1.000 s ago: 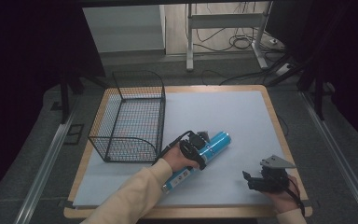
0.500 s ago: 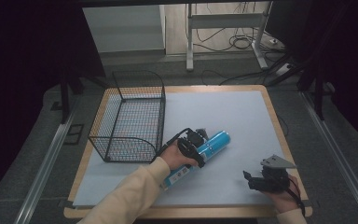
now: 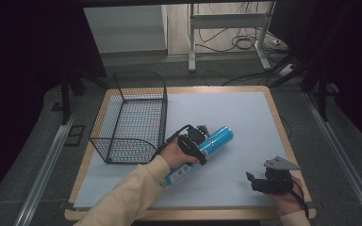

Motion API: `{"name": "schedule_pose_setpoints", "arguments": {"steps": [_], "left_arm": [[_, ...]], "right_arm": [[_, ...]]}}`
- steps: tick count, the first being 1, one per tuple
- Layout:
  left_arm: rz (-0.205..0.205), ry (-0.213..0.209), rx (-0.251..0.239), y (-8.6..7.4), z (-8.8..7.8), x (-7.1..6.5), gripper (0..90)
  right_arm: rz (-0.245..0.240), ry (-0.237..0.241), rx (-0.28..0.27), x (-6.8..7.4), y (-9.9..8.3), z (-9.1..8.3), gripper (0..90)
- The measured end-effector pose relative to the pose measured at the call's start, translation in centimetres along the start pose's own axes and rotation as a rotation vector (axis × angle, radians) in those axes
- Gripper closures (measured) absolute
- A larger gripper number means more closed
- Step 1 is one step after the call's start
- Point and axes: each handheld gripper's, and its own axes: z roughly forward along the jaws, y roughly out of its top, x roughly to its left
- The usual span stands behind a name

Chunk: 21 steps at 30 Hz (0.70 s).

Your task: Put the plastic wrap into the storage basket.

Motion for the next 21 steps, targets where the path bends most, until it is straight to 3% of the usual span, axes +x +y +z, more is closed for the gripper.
{"name": "schedule_pose_setpoints", "arguments": {"steps": [6,21], "left_arm": [[0.006,0.025,0.003,0.2,-0.8,0.0,31.4],[0.010,0.022,-0.025,0.6,-2.1,0.5,31.4]], "right_arm": [[-0.002,-0.001,0.005,0.0,0.0,0.1,13.8],[-0.001,-0.003,0.005,0.0,0.0,0.1,13.8]]}}
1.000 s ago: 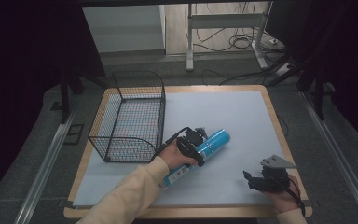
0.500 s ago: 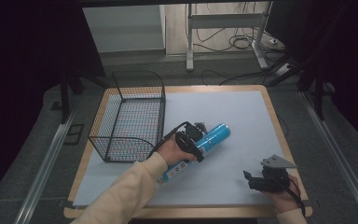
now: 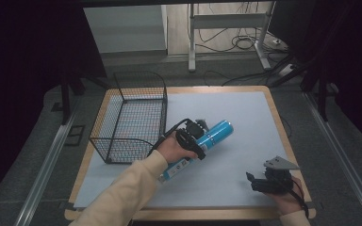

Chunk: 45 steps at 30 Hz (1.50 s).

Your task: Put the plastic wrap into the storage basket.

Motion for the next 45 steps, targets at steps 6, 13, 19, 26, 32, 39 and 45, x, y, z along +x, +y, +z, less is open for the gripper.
{"name": "schedule_pose_setpoints", "arguments": {"steps": [6,13,19,26,32,39,45], "left_arm": [[-0.003,-0.002,-0.013,0.3,-0.5,0.4,31.4],[-0.011,0.003,-0.023,0.7,-1.3,0.7,31.4],[-0.015,0.013,-0.042,1.1,-2.2,0.9,31.4],[-0.016,0.010,-0.058,1.4,-2.9,1.0,31.4],[-0.007,0.029,-0.050,1.8,-3.3,0.9,31.4],[-0.003,0.038,-0.065,2.5,-4.5,1.1,31.4],[-0.001,0.053,-0.080,2.9,-5.6,1.4,31.4]], "right_arm": [[0.000,0.000,0.000,0.0,0.0,0.0,13.7],[0.001,0.001,-0.001,0.0,0.0,0.0,13.7],[0.000,0.001,0.000,0.0,0.0,0.0,13.7],[0.001,-0.001,-0.001,-0.1,0.0,0.0,13.8],[0.000,0.000,-0.002,-0.1,0.0,0.0,13.8],[0.000,-0.001,-0.002,-0.1,0.0,0.0,13.8],[0.003,-0.002,-0.004,-0.2,0.0,0.0,13.9]]}}
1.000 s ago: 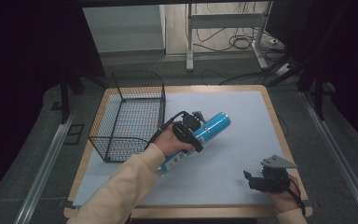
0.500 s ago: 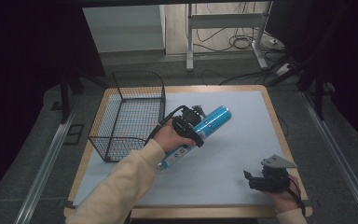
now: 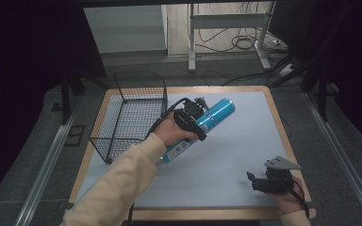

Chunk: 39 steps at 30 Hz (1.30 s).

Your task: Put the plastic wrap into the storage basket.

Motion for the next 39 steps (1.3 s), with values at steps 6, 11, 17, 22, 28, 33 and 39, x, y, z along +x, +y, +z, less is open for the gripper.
{"name": "schedule_pose_setpoints", "arguments": {"steps": [6,11,17,22,28,33,39], "left_arm": [[-0.009,0.004,-0.016,0.4,-0.6,0.7,31.4],[-0.027,0.016,-0.021,0.7,-0.9,1.4,31.4],[-0.041,0.031,-0.024,0.8,-1.3,2.4,31.4],[-0.032,0.034,-0.023,1.2,-1.9,3.0,31.4],[-0.029,0.029,-0.038,1.6,-2.2,3.7,31.4],[-0.038,0.039,-0.045,2.0,-2.4,4.5,31.4],[-0.054,0.056,-0.045,2.4,-2.6,5.5,31.4]], "right_arm": [[0.000,0.000,0.001,0.0,0.0,0.0,13.9],[0.000,0.000,0.001,0.0,0.0,0.0,13.9],[0.004,-0.001,0.001,-0.1,0.0,0.0,13.9],[0.005,-0.006,0.001,-0.2,0.0,0.0,13.9],[0.003,-0.016,-0.002,-0.2,0.0,0.0,13.9],[0.003,-0.021,0.000,-0.2,0.0,0.1,13.9],[0.004,-0.020,-0.005,-0.3,0.0,0.0,13.9]]}}
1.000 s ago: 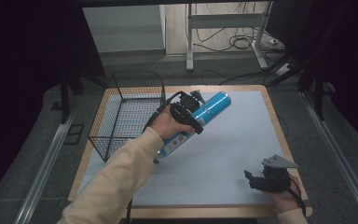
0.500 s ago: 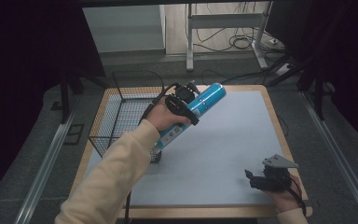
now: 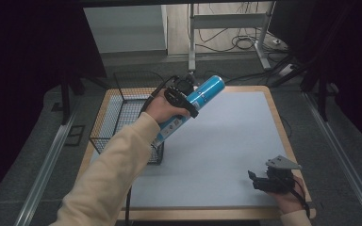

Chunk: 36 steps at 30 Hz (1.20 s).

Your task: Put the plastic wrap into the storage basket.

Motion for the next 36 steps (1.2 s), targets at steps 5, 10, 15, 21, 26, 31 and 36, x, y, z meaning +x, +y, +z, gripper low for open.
{"name": "schedule_pose_setpoints", "arguments": {"steps": [5,10,15,21,26,31,36], "left_arm": [[-0.025,0.027,-0.013,0.2,-0.4,0.8,31.4],[-0.036,0.035,-0.013,0.4,-0.8,1.7,31.4],[-0.055,0.049,-0.018,0.4,-1.1,2.5,31.4],[-0.080,0.058,-0.015,0.3,-0.9,3.8,31.4],[-0.092,0.071,-0.009,0.3,-0.6,4.9,31.4],[-0.100,0.082,-0.014,0.4,-0.1,5.9,31.4],[-0.114,0.089,0.003,0.4,0.5,7.1,31.4]], "right_arm": [[-0.001,0.002,-0.001,0.1,0.0,0.0,13.9],[-0.002,0.001,0.000,0.0,0.0,0.0,13.9],[-0.002,0.000,0.001,0.0,0.0,0.0,13.9],[-0.003,-0.003,0.002,0.1,0.0,0.0,13.9],[-0.002,-0.011,0.002,0.0,0.0,0.0,14.0],[0.001,-0.010,-0.004,0.0,0.0,0.0,14.0],[-0.002,-0.013,0.001,0.1,0.0,0.1,14.0]]}}
